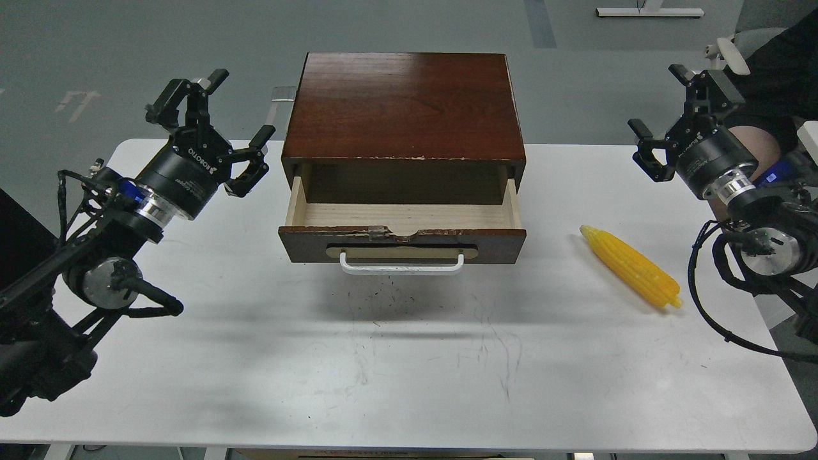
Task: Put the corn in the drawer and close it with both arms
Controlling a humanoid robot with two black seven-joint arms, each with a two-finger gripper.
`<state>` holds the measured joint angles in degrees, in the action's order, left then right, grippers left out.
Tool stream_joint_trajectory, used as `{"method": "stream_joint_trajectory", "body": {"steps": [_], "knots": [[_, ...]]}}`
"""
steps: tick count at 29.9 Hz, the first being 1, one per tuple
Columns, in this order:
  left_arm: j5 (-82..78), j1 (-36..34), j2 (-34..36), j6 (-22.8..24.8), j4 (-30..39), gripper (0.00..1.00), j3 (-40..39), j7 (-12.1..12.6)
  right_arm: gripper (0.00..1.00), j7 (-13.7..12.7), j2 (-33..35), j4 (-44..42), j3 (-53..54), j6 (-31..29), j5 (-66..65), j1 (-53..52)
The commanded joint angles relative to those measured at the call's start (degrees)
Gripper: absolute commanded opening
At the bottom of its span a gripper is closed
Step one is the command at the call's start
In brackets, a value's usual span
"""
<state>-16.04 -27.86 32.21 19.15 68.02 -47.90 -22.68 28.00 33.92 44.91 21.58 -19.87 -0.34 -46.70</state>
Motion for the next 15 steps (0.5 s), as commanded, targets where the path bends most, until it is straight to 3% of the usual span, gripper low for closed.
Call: {"method": "stream_joint_trajectory", "body": {"steps": [1, 8, 10, 15], "knots": [[0.0, 0.6, 0.4, 0.0, 0.1, 0.98, -0.4, -0.1, 0.99, 0.0, 0.0, 0.4, 0.0, 0.0, -0.1, 0.1], [0.0, 0.7, 0.9, 0.2, 0.1, 0.98, -0.4, -0.1, 1.00, 0.0, 1.2, 1.0, -1.0, 0.0, -3.5, -0.4], [0.0, 0.6, 0.9, 0.4, 0.1, 0.99, -0.5, -0.1, 1.00, 0.0, 3.8, 2.2, -2.6, 0.0, -9.6, -1.4], [0.0, 0.6, 0.9, 0.4, 0.2, 0.98, -0.8, -0.1, 1.00, 0.0, 10.1, 4.0, -9.9, 0.0, -39.4, -8.1]]}}
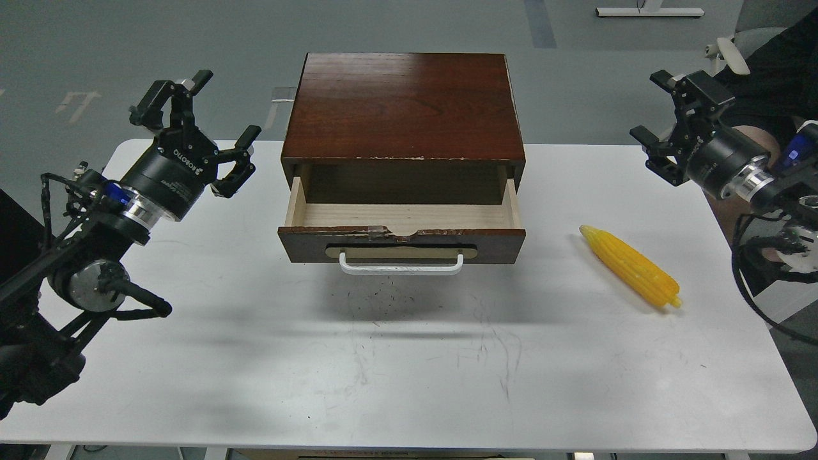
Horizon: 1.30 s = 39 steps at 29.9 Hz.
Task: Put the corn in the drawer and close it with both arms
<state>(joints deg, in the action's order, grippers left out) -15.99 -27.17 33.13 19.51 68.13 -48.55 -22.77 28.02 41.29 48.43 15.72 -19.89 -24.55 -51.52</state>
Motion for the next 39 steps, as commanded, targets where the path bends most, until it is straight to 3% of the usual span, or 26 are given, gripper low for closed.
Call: {"method": "stream_joint_trajectory", "body": {"steps": [1, 5, 11, 30, 35, 37, 39], "knots": [[0.0, -0.1, 0.0, 0.0, 0.1, 0.98, -0.1, 0.0, 1.00, 0.0, 3.1, 0.5, -5.2, 0.0, -18.8, -4.1], [0.1, -0.1, 0.1, -0.1, 0.3, 0.98, -0.2, 0.0, 1.00, 0.0, 4.8, 0.5, -12.8, 0.2, -39.4, -8.8], [0.1, -0.1, 0.5, -0.1, 0.5, 0.98, -0.2, 0.0, 1.00, 0.0, 4.3, 0.4, -21.6, 1.0, -56.9, -11.9], [0.3, 0.0, 1.5, 0.3, 0.5, 0.98, -0.2, 0.0, 0.97, 0.0, -4.6, -6.3, -35.9, 10.7, -62.5, -11.4], [0.4, 0.0, 1.9, 0.3, 0.5, 0.98, -0.2, 0.0, 0.86, 0.0, -5.4, -6.2, -36.0, 10.7, -62.5, -10.0], [0.5, 0.0, 2.0, 0.3, 0.5, 0.98, -0.2, 0.0, 0.58, 0.0, -5.4, -6.2, -36.1, 10.7, -62.5, -9.5], [0.6, 0.0, 2.0, 0.3, 0.5, 0.98, -0.2, 0.0, 0.44, 0.0, -5.3, -6.1, -36.1, 10.7, -62.5, -9.5]]}}
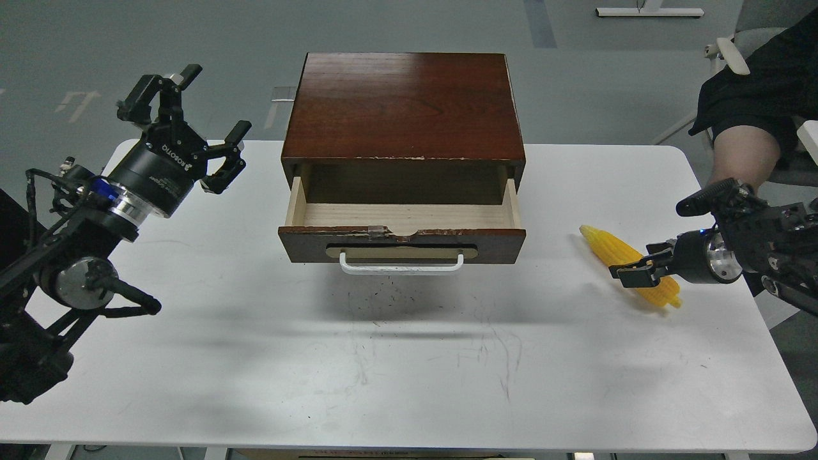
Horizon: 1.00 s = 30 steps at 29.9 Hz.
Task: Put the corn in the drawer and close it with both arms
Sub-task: 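Reach the right gripper down and grasp the yellow corn cob, then lift the corn with the right gripper and carry it over the open drawer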
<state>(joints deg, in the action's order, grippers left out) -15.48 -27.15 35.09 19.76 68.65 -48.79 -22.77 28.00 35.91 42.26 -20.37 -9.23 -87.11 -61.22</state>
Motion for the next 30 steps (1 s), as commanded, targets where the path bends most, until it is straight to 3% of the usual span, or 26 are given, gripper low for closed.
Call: {"method": "stream_joint_trajectory", "body": {"steps": [1, 3, 6, 10, 15, 20, 24, 30], "knots": [[0.1, -0.1, 0.1, 0.0, 0.0, 0.98, 0.0, 0.0, 0.32, 0.0, 0.2, 0.2, -0.1, 0.0, 0.1, 0.3], [0.1, 0.0, 0.1, 0.0, 0.0, 0.98, 0.0, 0.0, 0.16, 0.0, 0.5, 0.4, -0.2, 0.0, 0.1, 0.3], [0.1, 0.0, 0.1, 0.0, 0.1, 0.98, 0.0, 0.0, 0.03, 0.0, 1.6, 1.4, -0.1, 0.0, 0.3, 0.1], [0.1, -0.1, 0.1, 0.0, 0.0, 0.98, -0.1, 0.0, 0.03, 0.0, 4.1, 4.0, 1.0, 0.0, 1.2, -1.5], [0.1, -0.1, 0.2, 0.0, 0.2, 0.98, -0.4, 0.0, 0.04, 0.0, 10.3, 12.6, 5.7, -0.5, 7.7, -9.8], [0.1, -0.1, 0.1, -0.1, 0.2, 0.98, -0.4, 0.1, 0.04, 0.0, 10.9, 17.5, 5.6, -3.0, 14.5, -21.4], [0.1, -0.2, 0.0, -0.2, 0.2, 0.98, -0.5, 0.1, 0.04, 0.0, 7.1, 19.8, 5.5, -6.4, 15.7, -29.6], [0.1, -0.2, 0.1, -0.3, 0.2, 0.98, -0.9, 0.1, 0.06, 0.0, -4.3, 20.7, -0.4, -6.9, 11.9, -39.1]]}}
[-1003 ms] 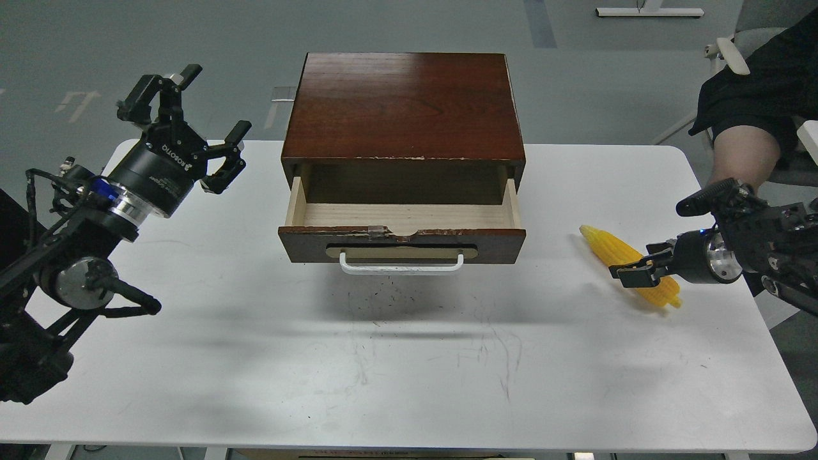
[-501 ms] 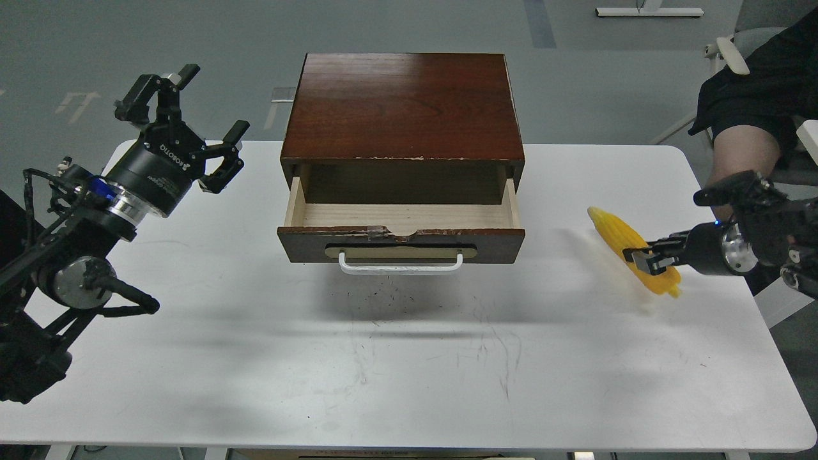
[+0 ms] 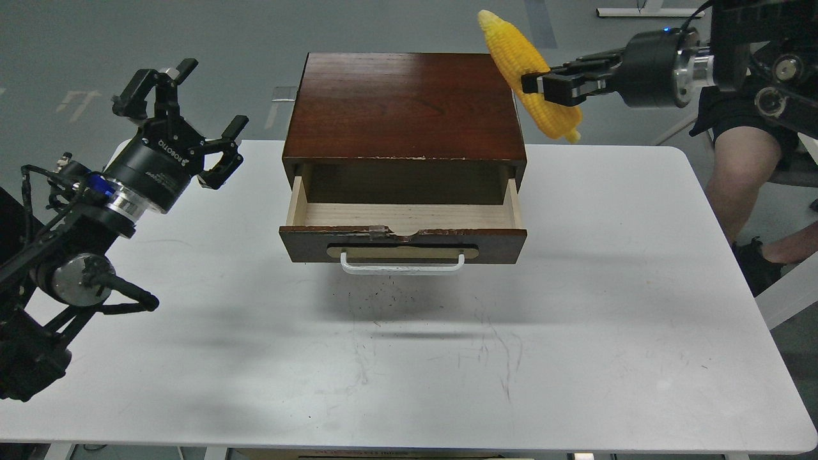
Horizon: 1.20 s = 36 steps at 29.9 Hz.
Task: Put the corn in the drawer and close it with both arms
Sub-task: 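Lift the corn with the right gripper and carry it over the open drawer, then lower the corn into the drawer, open the right gripper, withdraw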
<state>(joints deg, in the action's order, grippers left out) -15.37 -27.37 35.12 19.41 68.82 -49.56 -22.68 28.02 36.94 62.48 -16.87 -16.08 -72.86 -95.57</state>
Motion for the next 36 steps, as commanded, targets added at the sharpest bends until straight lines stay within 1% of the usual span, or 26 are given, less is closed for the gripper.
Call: {"method": "stream_joint_trajectory", "body": {"steps": [1, 2, 5, 8, 11, 12, 15, 17, 23, 25, 26, 29, 31, 32, 33, 34, 35, 36], "knots": [[0.0, 0.0, 0.0, 0.0, 0.0, 0.98, -0.1, 0.0, 0.06, 0.0, -8.6, 0.5, -6.4, 0.2, -4.6, -7.2], [-0.1, 0.0, 0.0, 0.0, 0.0, 0.98, -0.1, 0.0, 0.06, 0.0, -11.2, 0.5, -8.5, 0.5, -6.9, -8.8], [-0.1, 0.0, 0.0, 0.0, 0.0, 0.98, -0.1, 0.0, 0.06, 0.0, -14.1, 0.9, -9.9, 1.4, -9.6, -10.2], [-0.1, 0.0, 0.0, -0.1, 0.0, 0.98, -0.1, 0.0, 0.06, 0.0, -18.9, 1.7, -11.2, 2.7, -15.9, -11.7], [-0.1, 0.0, 0.0, -0.1, 0.0, 0.98, -0.1, 0.0, 0.06, 0.0, -21.1, 1.2, -12.6, 4.0, -18.8, -11.7], [-0.1, 0.0, 0.0, -0.1, 0.0, 0.98, -0.1, 0.0, 0.06, 0.0, -22.4, 1.1, -13.8, 5.7, -20.0, -11.6], [-0.1, 0.0, 0.0, -0.1, 0.0, 0.98, -0.1, 0.0, 0.06, 0.0, -24.8, 1.0, -17.7, 10.1, -20.5, -11.3], [-0.1, 0.0, 0.1, -0.1, 0.0, 0.98, -0.1, 0.0, 0.06, 0.0, -25.9, 0.1, -19.2, 11.6, -20.5, -10.8], [-0.1, 0.1, 0.1, -0.1, 0.0, 0.98, -0.1, 0.0, 0.08, 0.0, -28.8, -3.9, -19.9, 13.5, -20.4, -7.6], [-0.2, 0.0, 0.1, 0.0, 0.0, 0.98, -0.1, 0.0, 0.18, 0.0, -29.6, -5.2, -19.9, 13.9, -20.4, -6.2], [-0.2, 0.0, 0.1, 0.0, 0.0, 0.98, -0.1, 0.0, 0.21, 0.0, -29.8, -5.3, -19.9, 13.9, -20.4, -6.0], [-0.1, 0.0, 0.1, 0.0, 0.0, 0.98, -0.1, 0.0, 0.38, 0.0, -30.3, -5.6, -19.8, 14.1, -20.3, -5.0], [-0.2, 0.0, 0.1, 0.0, 0.0, 0.98, -0.1, 0.0, 0.46, 0.0, -30.3, -5.6, -19.7, 14.1, -20.3, -4.6], [-0.1, 0.1, 0.1, 0.1, 0.0, 0.98, -0.1, 0.0, 0.56, 0.0, -30.3, -5.6, -19.7, 14.1, -20.2, -4.6], [-0.2, 0.1, 0.1, 0.1, 0.0, 0.98, 0.0, 0.0, 0.63, 0.0, -30.3, -5.6, -19.6, 14.3, -20.1, -4.6], [-0.2, 0.1, 0.1, 0.1, 0.0, 0.98, -0.1, 0.0, 0.65, 0.0, -30.3, -5.6, -19.6, 14.5, -20.0, -4.6], [-0.2, 0.1, 0.1, 0.1, 0.0, 0.98, 0.0, 0.0, 0.71, 0.0, -30.3, -5.6, -19.6, 14.8, -20.0, -4.6], [-0.2, 0.1, 0.1, 0.1, 0.0, 0.98, 0.0, 0.0, 0.75, 0.0, -30.3, -5.6, -19.6, 14.8, -19.9, -4.7]]}}
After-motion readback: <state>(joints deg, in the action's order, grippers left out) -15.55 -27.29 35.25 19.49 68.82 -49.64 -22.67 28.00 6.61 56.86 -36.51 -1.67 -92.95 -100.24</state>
